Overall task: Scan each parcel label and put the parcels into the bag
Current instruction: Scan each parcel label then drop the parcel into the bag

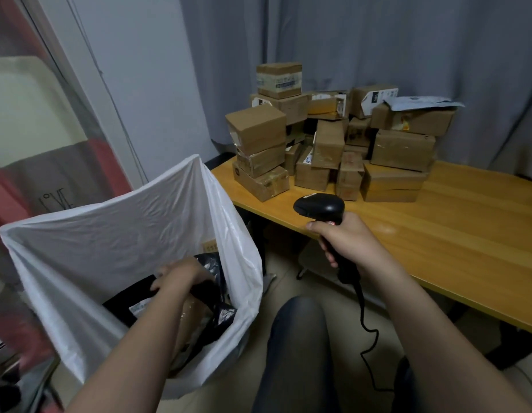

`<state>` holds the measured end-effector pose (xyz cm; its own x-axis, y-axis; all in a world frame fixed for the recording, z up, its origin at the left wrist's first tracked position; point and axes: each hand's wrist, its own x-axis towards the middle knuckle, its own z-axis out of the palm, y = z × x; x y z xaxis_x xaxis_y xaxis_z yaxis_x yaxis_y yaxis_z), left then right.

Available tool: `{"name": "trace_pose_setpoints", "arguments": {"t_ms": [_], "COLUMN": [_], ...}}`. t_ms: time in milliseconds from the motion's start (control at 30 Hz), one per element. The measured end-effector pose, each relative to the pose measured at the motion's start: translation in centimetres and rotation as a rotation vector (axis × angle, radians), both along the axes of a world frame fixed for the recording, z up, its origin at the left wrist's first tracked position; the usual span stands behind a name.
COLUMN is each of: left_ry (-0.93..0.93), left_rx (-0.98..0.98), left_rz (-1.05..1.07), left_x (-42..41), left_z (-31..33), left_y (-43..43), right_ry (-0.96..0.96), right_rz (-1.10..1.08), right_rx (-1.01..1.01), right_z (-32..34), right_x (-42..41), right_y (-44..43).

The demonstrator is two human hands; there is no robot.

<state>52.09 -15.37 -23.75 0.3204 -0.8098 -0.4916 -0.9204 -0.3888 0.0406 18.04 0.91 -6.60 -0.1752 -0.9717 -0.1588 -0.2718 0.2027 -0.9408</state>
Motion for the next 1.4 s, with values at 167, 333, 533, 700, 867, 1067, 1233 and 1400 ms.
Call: {"name": "trace_pose_setpoints", "arguments": {"t_ms": [167, 333, 533, 700, 867, 1067, 1233, 1400], "left_ry": [0.215, 0.48, 0.542, 0.549, 0.57, 0.625, 0.911, 1.231], "left_rx": [-0.369, -0.595, -0.686, -0.669, -0.666, -0.768, -0.583, -0.175], "left_rz": [-0.174, -0.453, -0.606, -0.577, -0.579, -0.71, -0.506, -0.106], "left_x": [-8.4, -17.2, -26.3, -31.2, -35.3, -42.2, -47.9, -51.7], "left_z": [14.1, 19.7, 23.4, 23.0, 22.1, 24.1, 24.4, 25.4], "left_y": [3.8, 2.8, 0.3, -3.0, -5.5, -8.7, -12.3, -14.2], "right_ry": [-0.008, -0.018, 0.06, 0.113, 0.116, 0.118, 0.099, 0.146], "right_rz": [-0.123, -0.224, -0.318, -0.389, -0.437, -0.558, -0.573, -0.592], "right_rx": [-0.099, -0.184, -0.308, -0.416, -0.404, -0.46, -0.41, -0.369], "right_z": [1.8, 4.3, 7.5, 9.5, 9.6, 9.2, 7.5, 5.5], "right_x": [-2.6, -6.3, -10.6, -13.5, -16.9, -22.8, -26.4, -28.4], "right_y": [0.4, 0.1, -1.6, -4.0, -6.6, -9.9, -12.2, -14.1]}}
